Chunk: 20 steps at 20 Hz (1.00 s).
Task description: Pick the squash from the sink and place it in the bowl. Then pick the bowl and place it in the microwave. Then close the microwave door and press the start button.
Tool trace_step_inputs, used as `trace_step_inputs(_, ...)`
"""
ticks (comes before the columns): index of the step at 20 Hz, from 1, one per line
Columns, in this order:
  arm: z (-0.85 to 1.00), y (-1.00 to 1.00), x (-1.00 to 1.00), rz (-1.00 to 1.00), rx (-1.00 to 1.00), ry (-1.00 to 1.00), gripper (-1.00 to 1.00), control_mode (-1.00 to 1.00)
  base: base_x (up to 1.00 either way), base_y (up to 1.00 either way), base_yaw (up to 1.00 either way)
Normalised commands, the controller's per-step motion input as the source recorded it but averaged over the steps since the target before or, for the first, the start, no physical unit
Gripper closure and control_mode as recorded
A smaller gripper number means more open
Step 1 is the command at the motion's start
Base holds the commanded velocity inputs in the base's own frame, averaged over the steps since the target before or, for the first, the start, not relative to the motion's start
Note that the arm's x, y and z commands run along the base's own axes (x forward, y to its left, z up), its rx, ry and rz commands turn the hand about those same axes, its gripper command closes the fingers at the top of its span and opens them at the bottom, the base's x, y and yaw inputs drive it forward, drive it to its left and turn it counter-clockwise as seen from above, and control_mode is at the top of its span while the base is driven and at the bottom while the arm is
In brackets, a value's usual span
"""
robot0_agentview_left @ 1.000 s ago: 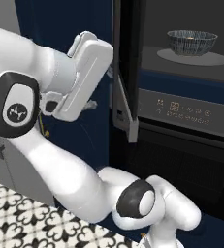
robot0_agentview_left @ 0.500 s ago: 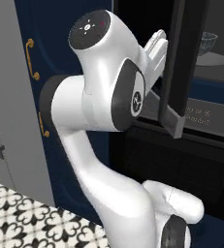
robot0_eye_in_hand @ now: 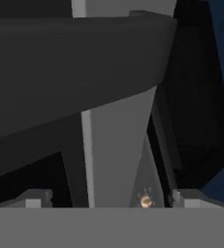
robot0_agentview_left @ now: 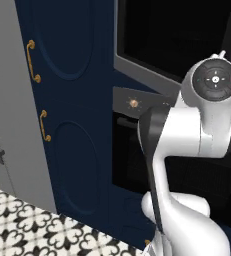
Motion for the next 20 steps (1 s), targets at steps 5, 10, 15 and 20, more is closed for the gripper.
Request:
trace_step_inputs(5,0.00,-0.71,0.37,0.10,-0.08,0.01,-1.00,-1.00,0.00,0.00,0.00)
trace_step_inputs(10,0.04,-0.48,0.22,0.07,-0.21,0.03,-1.00,-1.00,0.00,0.00,0.00)
trace_step_inputs(15,0.15,-0.22,0.23,0.04,-0.26,0.10,-1.00,-1.00,0.00,0.00,0.00)
trace_step_inputs(20,0.19,-0.23,0.46,0.00,-0.31,0.27,-1.00,-1.00,0.00,0.00,0.00)
